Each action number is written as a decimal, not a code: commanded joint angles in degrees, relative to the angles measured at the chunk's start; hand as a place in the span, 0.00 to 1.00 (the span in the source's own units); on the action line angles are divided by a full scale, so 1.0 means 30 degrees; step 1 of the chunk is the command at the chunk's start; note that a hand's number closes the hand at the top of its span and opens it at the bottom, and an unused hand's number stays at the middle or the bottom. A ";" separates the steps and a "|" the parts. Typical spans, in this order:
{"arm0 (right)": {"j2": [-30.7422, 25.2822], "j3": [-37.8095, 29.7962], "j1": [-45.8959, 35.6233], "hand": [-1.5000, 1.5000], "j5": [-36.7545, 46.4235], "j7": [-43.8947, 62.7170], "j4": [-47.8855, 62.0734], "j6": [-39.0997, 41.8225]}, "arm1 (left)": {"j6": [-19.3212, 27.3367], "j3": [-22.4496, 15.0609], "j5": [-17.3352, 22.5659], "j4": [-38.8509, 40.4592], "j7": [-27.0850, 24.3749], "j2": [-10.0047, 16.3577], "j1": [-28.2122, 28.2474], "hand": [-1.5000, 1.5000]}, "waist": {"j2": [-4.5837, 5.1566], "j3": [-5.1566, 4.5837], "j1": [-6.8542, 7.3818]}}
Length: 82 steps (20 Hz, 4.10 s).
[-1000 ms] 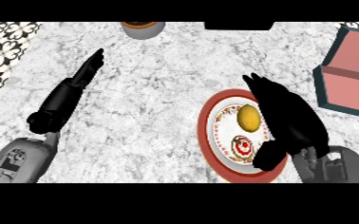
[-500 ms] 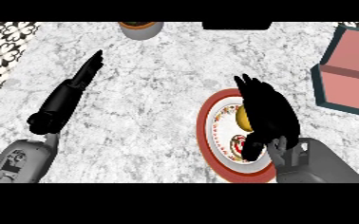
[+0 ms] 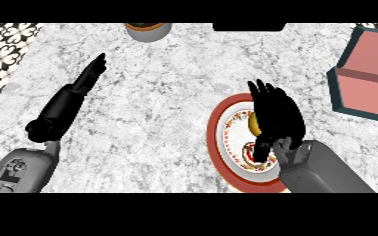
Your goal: Pick the lemon from the plate and place it in the cardboard box
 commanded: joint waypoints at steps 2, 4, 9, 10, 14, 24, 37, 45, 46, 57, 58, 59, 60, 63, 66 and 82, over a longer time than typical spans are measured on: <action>0.0308 -0.1045 -0.0297 0.00 0.0952 0.0118 0.1955 0.0828 | -0.0205 0.0494 -0.0503 0.0193 -0.0513 -0.0320 0.0294 0.50 | 0.0019 0.0004 0.0027; 0.1587 -0.0744 -0.0430 0.00 0.1577 0.0927 0.2291 0.1034 | -0.0568 0.0571 -0.0455 -0.0122 0.0278 -0.0385 0.0166 0.50 | 0.0009 0.0004 0.0047; 0.1427 -0.1568 0.1701 0.00 0.2956 -0.1870 0.1807 0.0272 | -0.0761 0.1226 -0.1538 -0.0269 -0.0554 -0.1079 0.0842 0.50 | -0.0004 0.0006 -0.0035; 0.2625 -0.1625 0.0348 0.00 0.3186 -0.1859 0.4043 0.0113 | -0.0464 0.0769 -0.1681 -0.1427 0.1457 -0.1406 0.0098 0.50 | 0.0006 0.0010 0.0042; 0.1480 -0.2592 0.2054 0.00 0.3541 -0.2832 0.2346 0.0408 | -0.0932 0.0758 -0.2333 -0.1029 0.0101 -0.1904 0.1117 0.50 | -0.0006 0.0007 -0.0039; 0.2825 -0.2876 0.2712 0.00 0.5574 -0.3086 0.3695 0.0023 | -0.2478 0.2612 -0.1899 0.0210 -0.1506 -0.1903 0.1685 0.50 | 0.0004 0.0003 -0.0007; 0.2123 -0.2497 0.2008 1.00 0.8380 -0.9098 0.7101 -0.3983 | -0.2525 0.2499 -0.2904 0.0214 -0.0214 -0.2916 0.0273 0.50 | 0.0027 0.0011 0.0019; 0.0197 0.0396 0.3125 1.00 0.5999 -1.8188 0.3389 -0.3668 | -0.2782 0.2983 -0.2754 0.0142 -0.0025 -0.2449 0.0335 0.50 | -0.0075 0.0053 -0.0022; 0.0236 0.1654 0.3430 1.00 0.5865 -1.9716 0.2543 -0.3646 | -0.2709 0.3018 -0.2791 0.0288 -0.0111 -0.2483 -0.0027 0.50 | -0.0089 0.0063 -0.0170; -0.9079 -0.3922 0.7973 1.00 0.0241 -3.1797 -0.5277 -0.8020 | -0.2003 0.2839 -0.3058 -0.0904 -0.0091 -0.3111 0.1909 0.50 | -0.0215 0.0041 -0.0967; -0.9258 -0.5277 0.7746 1.00 -0.1427 -3.1693 -0.5926 -0.7138 | -0.2676 0.3122 -0.2751 -0.0849 0.0098 -0.2510 0.1321 0.50 | -0.0155 0.0022 -0.0810; -0.9987 -0.6172 0.9551 1.00 -0.2291 -3.2674 -0.5977 -0.7807 | -0.2191 0.3094 -0.3002 -0.1103 0.0020 -0.2751 0.1926 0.50 | -0.0204 0.0038 -0.1040; -0.9707 -0.7262 1.0085 1.00 -0.3028 -3.2584 -0.5661 -0.8215 | -0.2878 0.3538 -0.2384 -0.1086 0.0659 -0.2246 0.1114 0.50 | -0.0157 0.0039 -0.0969; -0.9257 -1.0311 0.9474 1.00 -0.6923 -3.0686 -0.5150 -0.6398 | -0.2313 0.3248 -0.2921 -0.1087 0.0882 -0.2618 0.0681 0.50 | -0.0122 0.0019 -0.0971; -0.9100 -1.2341 0.8371 1.00 -0.9602 -2.8539 -0.3413 -0.4900 | -0.2648 0.3006 -0.2677 -0.1645 0.1065 -0.2742 0.0966 0.50 | -0.0048 -0.0002 -0.0376; -1.1056 -1.2667 -0.0683 1.00 -0.5823 -3.0642 1.1796 -0.3944 | -0.3156 0.2829 -0.3168 -0.0101 0.0853 -0.3265 -0.0956 0.50 | 0.0264 0.0031 0.0667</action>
